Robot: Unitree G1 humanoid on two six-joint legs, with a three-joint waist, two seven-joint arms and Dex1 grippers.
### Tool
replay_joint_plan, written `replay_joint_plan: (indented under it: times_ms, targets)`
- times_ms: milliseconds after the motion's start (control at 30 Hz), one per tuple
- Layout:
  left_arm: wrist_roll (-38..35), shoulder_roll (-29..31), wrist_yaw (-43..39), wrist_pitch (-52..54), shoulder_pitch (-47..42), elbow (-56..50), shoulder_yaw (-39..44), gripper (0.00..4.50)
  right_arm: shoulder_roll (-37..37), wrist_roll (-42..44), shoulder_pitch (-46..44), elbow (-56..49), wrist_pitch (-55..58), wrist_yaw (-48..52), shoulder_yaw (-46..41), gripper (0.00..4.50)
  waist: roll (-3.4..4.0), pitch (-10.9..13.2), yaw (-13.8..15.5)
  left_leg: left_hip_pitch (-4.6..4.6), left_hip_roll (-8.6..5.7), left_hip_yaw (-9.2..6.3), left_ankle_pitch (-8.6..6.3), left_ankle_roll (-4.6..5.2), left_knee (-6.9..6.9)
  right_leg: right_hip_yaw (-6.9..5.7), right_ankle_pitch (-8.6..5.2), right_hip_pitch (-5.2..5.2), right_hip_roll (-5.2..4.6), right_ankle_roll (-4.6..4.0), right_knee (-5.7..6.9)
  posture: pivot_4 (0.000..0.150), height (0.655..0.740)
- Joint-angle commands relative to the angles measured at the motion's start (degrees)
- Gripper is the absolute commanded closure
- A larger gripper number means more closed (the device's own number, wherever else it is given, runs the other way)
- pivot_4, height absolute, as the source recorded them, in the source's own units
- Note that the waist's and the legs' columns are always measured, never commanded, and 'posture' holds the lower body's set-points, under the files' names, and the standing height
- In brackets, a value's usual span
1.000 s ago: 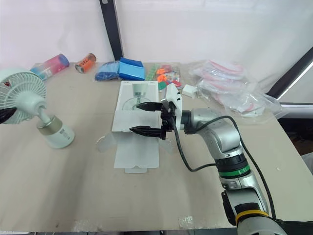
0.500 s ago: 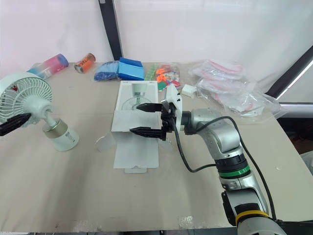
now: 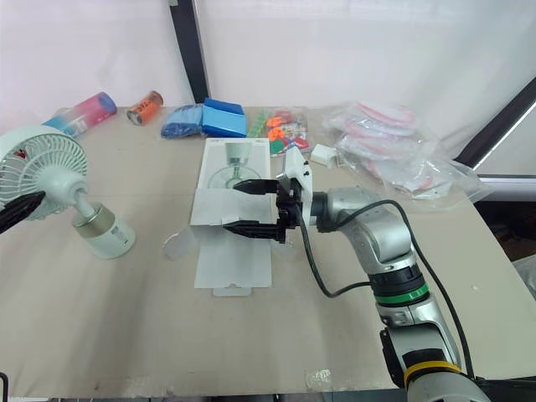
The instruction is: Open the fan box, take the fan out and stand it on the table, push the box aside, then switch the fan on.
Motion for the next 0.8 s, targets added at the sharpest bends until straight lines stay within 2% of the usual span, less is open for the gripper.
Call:
replay_joint_plan:
  times_ms: [33, 267, 633, 800]
  targets:
    - [0.2, -2.0, 1.9, -1.5, 0.6, -2.5, 4.5, 0.03, -0.4, 0.4, -0.3, -1.8, -1.0, 1.1, -0.5, 0.0, 0.0, 0.0, 0.0, 0.0, 0.0, 0.01, 0.0, 0.0, 0.0, 0.0, 0.0, 0.0, 0.0, 0.0, 0.0, 0.15, 0.74]
    - [-0.8, -6.1, 4.5, -0.9, 1.7, -5.7, 5.0, 0.03, 0.2, 0.0, -0.9, -0.8, -1.5, 2.3, 0.2, 0.0, -0.04, 0.0, 0.0, 0.0, 0.0, -0.01, 0.0, -0.01, 0.0, 0.0, 0.0, 0.0, -0.01, 0.0, 0.0, 0.15, 0.74]
    - [-1.0, -4.5, 9.9, -0.2, -9.0, -2.3, -0.8, 0.03, 0.3, 0.1, 0.0, -1.7, -1.5, 2.8, 0.3, 0.0, -0.04, 0.0, 0.0, 0.0, -0.01, -0.02, -0.01, -0.02, 0.0, -0.03, 0.03, 0.02, -0.01, 0.0, 0.0, 0.15, 0.74]
    - [-4.6, -5.3, 10.9, 2.0, -12.2, -2.5, -0.5, 0.03, 0.0, 0.2, 0.6, -2.7, -1.2, 2.5, 0.1, 0.0, -0.04, 0.0, -0.1, 0.0, -0.01, -0.04, 0.0, -0.02, 0.0, -0.04, 0.03, 0.02, -0.01, 0.01, 0.0, 0.15, 0.74]
